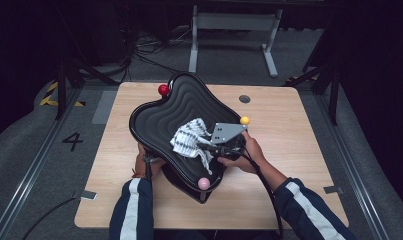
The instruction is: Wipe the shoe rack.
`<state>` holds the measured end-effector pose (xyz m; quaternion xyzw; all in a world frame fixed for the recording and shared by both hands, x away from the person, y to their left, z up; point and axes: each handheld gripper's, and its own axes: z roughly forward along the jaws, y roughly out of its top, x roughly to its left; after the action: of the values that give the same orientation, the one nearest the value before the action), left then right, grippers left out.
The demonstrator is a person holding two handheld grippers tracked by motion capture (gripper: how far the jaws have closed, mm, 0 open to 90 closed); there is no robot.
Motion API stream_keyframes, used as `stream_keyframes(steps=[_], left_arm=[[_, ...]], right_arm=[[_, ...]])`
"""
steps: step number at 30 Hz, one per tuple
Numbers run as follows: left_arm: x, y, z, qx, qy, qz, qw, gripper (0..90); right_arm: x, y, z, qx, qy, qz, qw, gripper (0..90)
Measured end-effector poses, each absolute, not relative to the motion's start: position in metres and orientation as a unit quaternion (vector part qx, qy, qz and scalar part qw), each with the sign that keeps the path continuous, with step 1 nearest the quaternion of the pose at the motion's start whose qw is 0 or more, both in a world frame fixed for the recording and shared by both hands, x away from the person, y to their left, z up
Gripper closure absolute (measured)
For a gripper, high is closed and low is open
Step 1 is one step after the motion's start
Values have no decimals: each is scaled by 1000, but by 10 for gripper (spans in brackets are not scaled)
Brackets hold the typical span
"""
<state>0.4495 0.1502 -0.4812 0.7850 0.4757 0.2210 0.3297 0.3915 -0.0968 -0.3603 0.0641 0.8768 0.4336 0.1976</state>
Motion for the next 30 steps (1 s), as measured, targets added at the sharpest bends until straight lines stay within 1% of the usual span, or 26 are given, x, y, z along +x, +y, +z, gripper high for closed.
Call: stream_keyframes(steps=[2, 5, 7, 12, 14, 21, 25, 29, 30], left_arm=[[449, 150, -481, 784, 476, 221, 330, 505], [449, 150, -481, 784, 477, 221, 330, 506], [449, 150, -481, 785, 477, 221, 329, 506], [450, 150, -481, 784, 477, 221, 330, 507], [450, 150, -481, 785, 476, 221, 329, 507], [450, 150, -481, 785, 477, 220, 330, 508], [450, 151, -481, 784, 477, 219, 331, 509], [450, 151, -481, 786, 476, 216, 331, 509], [450, 151, -481, 786, 476, 216, 331, 509]], right_arm=[[383, -92, -361, 48, 878, 439, 184, 757], [377, -88, -361, 36, 879, 440, 179, 752], [371, -84, -361, 24, 880, 438, 185, 756], [367, -82, -362, 16, 880, 438, 183, 752], [370, -83, -361, 20, 880, 439, 180, 753], [387, -91, -359, 54, 879, 430, 197, 756], [404, -102, -359, 87, 877, 419, 220, 757], [422, -120, -361, 131, 873, 408, 233, 758], [422, -120, -361, 131, 873, 408, 233, 758]])
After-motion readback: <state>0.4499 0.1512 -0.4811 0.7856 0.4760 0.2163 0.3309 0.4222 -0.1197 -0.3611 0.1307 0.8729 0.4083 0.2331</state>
